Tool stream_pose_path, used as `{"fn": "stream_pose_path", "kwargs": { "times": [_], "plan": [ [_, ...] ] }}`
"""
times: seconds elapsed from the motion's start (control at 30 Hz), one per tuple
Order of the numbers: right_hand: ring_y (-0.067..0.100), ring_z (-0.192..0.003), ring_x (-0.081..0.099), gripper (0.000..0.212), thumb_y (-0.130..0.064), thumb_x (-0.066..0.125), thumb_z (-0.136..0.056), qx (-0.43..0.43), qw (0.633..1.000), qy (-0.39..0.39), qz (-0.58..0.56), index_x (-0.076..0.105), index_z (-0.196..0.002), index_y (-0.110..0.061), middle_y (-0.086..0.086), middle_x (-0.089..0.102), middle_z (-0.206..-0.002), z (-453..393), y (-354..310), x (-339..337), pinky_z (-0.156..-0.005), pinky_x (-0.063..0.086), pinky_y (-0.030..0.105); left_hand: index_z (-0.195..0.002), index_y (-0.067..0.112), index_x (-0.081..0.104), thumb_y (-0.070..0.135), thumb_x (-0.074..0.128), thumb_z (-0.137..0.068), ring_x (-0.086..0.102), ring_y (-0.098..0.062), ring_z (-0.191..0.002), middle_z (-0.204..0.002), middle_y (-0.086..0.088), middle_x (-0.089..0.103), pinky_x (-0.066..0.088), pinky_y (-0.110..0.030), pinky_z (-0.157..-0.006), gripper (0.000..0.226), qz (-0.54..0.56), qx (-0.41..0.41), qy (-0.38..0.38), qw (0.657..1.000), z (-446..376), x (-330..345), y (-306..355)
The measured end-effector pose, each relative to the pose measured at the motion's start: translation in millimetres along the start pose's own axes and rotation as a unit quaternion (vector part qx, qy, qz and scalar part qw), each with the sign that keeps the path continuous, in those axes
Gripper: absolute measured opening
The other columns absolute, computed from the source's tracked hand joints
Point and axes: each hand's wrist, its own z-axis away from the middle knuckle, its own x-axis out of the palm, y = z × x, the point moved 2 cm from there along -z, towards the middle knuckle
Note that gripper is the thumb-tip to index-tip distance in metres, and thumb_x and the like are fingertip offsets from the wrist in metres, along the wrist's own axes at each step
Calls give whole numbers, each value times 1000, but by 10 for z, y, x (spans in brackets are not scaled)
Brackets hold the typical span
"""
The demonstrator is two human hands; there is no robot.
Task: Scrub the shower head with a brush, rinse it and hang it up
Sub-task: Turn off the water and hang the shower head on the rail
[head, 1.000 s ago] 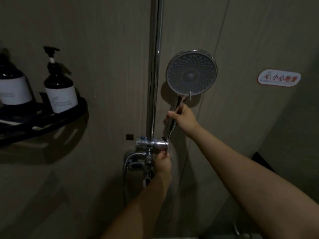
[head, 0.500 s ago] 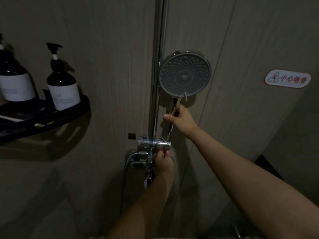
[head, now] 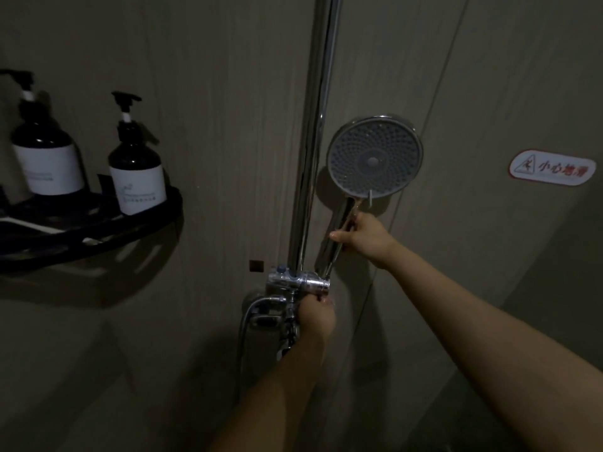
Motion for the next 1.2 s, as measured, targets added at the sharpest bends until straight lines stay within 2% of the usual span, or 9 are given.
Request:
{"fn": "stream_pose_path", "kwargs": {
  "times": [0.1, 0.2, 0.33, 0.5, 0.63, 0.73, 0.97, 1.1, 1.2],
  "plan": [
    [-3, -61, 47, 24, -5, 70, -80, -66, 995, 52, 52, 49, -82, -17, -13, 49, -68, 65, -17, 31, -50, 40, 2, -109, -1, 63, 11, 48, -90, 60, -34, -109, -113, -20, 65, 49, -35, -90, 27, -28, 5, -21, 999, -32, -17, 24],
    [5, -65, 53, 26, -9, 70, -81, -70, 993, 42, 87, 53, -100, -10, -5, 55, -75, 60, -41, 45, -57, 42, 12, -109, 1, 63, 13, 49, -89, 62, -34, -107, -112, -18, 66, 51, -36, -91, 27, -36, -15, -44, 998, -66, -11, 29],
    [4, -53, 50, 18, -1, 68, -81, -44, 995, -21, 84, 53, -90, -7, 1, 51, -66, 48, -98, 3, -46, 42, 8, -109, -3, 63, 10, 50, -87, 63, -37, -107, -112, -22, 67, 53, -41, -92, 29, -40, -23, -83, 995, -99, -11, 28],
    [19, -72, 53, 27, 1, 68, -79, -18, 998, -42, 46, 51, -78, -21, 9, 53, -76, 18, -19, 25, -69, 46, 30, -112, -8, 61, 11, 50, -89, 62, -37, -109, -104, -19, 69, 50, -29, -82, 32, -61, -32, -111, 992, -71, -47, 24],
    [-6, -52, 58, 33, 8, 60, -83, 4, 998, -55, 16, 47, -76, -22, -6, 53, -67, 86, 96, 129, -53, 46, 6, -114, -2, 62, 13, 48, -89, 60, -33, -112, -118, -19, 65, 50, -35, -95, 32, -109, -35, -80, 990, -15, -34, -79],
    [1, -62, 54, 30, 6, 62, -83, 2, 999, -51, 19, 49, -78, -21, -5, 53, -68, 64, 98, 138, -57, 47, 10, -121, 0, 58, 16, 45, -95, 55, -30, -119, -125, -16, 60, 41, -28, -99, 33, -138, -21, -59, 988, -17, -20, -73],
    [4, -70, 55, 23, 4, 62, -83, 20, 998, -57, 18, 52, -98, -11, -6, 56, -74, 79, 227, 193, -69, 47, 18, -121, 0, 57, 15, 45, -92, 56, -31, -117, -125, -18, 60, 46, -29, -91, 35, -145, -41, -52, 987, -66, -9, -176],
    [0, -65, 51, 27, 5, 60, -84, 31, 997, -65, 24, 48, -80, -19, -7, 52, -70, 98, 176, 179, -56, 45, 9, -120, 2, 58, 15, 43, -92, 57, -31, -116, -123, -16, 61, 46, -31, -94, 34, -111, -38, -43, 992, -50, 13, -212],
    [-1, -65, 49, 24, 6, 58, -85, 30, 997, -69, 21, 47, -96, -12, -9, 49, -71, 112, 165, 165, -50, 44, 2, -110, 9, 60, 19, 45, -94, 58, -24, -102, -107, -8, 63, 46, -31, -89, 24, -29, -38, 3, 999, 9, 61, -199]
  ]
}}
